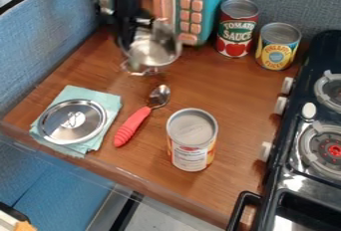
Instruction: Moved a silver pot to the upper left side of table
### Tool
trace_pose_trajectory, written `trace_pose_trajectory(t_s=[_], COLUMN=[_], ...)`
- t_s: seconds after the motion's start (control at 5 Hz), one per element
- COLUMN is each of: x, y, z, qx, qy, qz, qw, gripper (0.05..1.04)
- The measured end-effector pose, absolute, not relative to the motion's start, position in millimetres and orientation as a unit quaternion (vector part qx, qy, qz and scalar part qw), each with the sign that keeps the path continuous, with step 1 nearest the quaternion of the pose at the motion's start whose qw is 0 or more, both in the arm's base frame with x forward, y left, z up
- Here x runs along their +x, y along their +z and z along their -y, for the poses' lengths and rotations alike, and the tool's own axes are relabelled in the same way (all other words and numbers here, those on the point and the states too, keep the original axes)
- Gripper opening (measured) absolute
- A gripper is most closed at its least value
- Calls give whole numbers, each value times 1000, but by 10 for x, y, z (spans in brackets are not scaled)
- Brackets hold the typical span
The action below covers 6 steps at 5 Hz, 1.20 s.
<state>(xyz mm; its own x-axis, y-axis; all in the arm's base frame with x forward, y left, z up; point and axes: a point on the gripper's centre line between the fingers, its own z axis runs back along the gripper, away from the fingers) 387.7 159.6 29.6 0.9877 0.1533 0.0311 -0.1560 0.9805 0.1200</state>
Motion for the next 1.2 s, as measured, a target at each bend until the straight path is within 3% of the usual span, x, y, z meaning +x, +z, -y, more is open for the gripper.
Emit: trace_pose_trajectory(t_s=[0.6,0.8,1.0,1.2], x=[3813,3799,3794,3885], y=[21,-23,-9,242], z=[-1892,-1886,-1869,-1832], qx=[93,90,85,71], qy=[77,83,85,76], qz=[-28,-32,-34,-7], qw=[992,992,992,995], gripper=[105,288,569,858])
